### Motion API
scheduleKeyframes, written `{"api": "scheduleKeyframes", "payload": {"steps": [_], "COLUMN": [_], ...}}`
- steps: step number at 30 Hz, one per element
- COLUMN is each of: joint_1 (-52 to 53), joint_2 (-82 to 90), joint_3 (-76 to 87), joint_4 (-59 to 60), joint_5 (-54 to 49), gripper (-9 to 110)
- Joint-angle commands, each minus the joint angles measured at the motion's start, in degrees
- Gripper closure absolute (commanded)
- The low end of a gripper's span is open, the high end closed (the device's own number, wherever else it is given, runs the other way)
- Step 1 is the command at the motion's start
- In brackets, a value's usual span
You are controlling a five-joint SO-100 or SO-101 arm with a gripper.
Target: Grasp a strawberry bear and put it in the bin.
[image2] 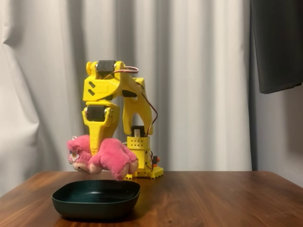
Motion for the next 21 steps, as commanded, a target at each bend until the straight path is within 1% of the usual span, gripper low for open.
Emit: {"api": "scheduleKeyframes", "payload": {"steps": [1,3,4,13,16,17,18,19,21], "joint_1": [-0.26,-0.09,-0.09,0.0,-0.18,-0.18,-0.09,0.09,0.79], "joint_2": [4.75,4.57,4.48,4.66,4.75,4.83,5.1,6.06,12.39], "joint_3": [-0.18,0.18,0.18,0.26,-0.7,-1.41,-2.37,-2.72,1.76], "joint_4": [-0.7,-0.7,-0.7,-0.79,-0.18,0.35,1.49,2.99,3.78], "joint_5": [-0.35,-0.09,0.09,-0.18,-0.35,-0.35,-0.35,-0.35,-0.35], "gripper": [77,71,70,70,75,86,99,101,101]}}
